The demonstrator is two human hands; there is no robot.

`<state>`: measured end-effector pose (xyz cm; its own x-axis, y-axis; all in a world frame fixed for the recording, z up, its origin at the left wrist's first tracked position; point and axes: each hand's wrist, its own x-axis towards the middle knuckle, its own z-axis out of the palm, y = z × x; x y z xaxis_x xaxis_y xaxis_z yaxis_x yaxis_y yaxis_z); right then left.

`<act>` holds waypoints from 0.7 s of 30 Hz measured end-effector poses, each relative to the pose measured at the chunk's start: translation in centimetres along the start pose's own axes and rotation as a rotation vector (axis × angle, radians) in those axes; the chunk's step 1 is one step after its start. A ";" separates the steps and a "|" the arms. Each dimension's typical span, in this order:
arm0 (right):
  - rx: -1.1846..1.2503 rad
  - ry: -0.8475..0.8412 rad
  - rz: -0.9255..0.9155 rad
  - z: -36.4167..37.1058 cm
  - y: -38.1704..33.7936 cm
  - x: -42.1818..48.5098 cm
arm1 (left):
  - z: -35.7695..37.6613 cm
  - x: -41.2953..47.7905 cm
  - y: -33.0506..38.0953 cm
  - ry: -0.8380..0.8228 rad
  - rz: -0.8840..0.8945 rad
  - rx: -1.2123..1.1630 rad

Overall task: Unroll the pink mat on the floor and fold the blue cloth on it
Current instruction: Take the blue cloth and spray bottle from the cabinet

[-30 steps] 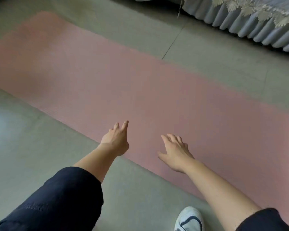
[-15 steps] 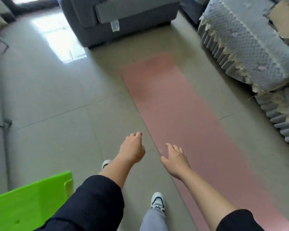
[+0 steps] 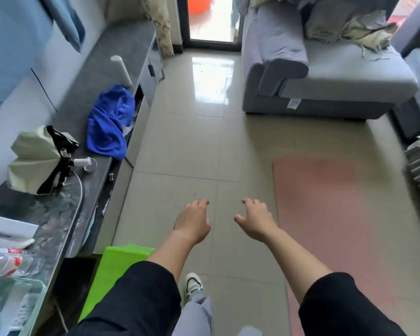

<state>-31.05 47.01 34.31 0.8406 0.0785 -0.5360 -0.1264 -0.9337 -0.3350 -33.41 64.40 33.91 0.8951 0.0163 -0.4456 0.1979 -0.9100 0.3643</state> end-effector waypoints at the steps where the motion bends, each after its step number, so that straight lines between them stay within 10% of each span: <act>1: -0.014 -0.004 -0.026 -0.8 -2.3 1.3 | -1.9 0.9 -1.4 0.021 -0.020 -0.005; 21: -0.225 -0.113 -0.427 -12.4 -37.1 38.6 | -27.7 31.6 -22.1 0.333 -0.467 -0.342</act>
<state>12.59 80.33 35.61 0.7289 0.4959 -0.4720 0.3440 -0.8613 -0.3738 1.53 96.50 34.46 0.7497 0.5535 -0.3628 0.6608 -0.5949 0.4576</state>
